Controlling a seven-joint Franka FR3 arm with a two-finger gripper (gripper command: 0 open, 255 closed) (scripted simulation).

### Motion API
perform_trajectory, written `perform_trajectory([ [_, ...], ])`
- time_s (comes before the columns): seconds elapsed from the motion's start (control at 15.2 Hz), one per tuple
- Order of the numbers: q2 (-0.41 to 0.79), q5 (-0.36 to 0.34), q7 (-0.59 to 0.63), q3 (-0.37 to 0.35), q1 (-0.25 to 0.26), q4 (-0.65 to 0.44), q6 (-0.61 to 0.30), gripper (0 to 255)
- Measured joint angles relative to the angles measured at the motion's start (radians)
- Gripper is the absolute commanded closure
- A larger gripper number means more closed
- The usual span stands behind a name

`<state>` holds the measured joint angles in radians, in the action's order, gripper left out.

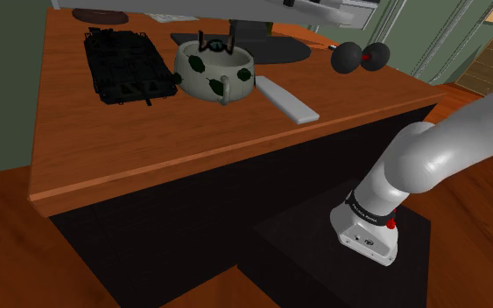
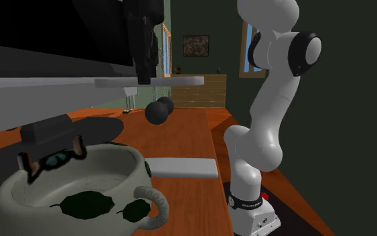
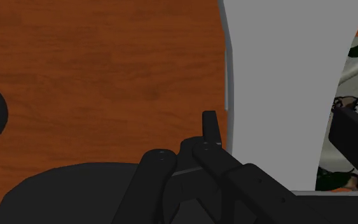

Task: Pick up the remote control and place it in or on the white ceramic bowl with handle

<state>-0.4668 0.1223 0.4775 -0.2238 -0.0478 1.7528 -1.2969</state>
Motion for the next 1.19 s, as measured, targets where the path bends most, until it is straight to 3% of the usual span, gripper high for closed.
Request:
perform_trajectory([
  [0.4, 0.199, -0.012, 0.141, -0.118, 0.017, -0.185, -0.021, 255],
  [0.79, 0.424, -0.085, 0.279, -0.221, 0.060, -0.418, -0.004, 255],
  [1.19, 0.398, -0.074, 0.276, -0.218, 0.058, -0.307, -0.091, 255],
])
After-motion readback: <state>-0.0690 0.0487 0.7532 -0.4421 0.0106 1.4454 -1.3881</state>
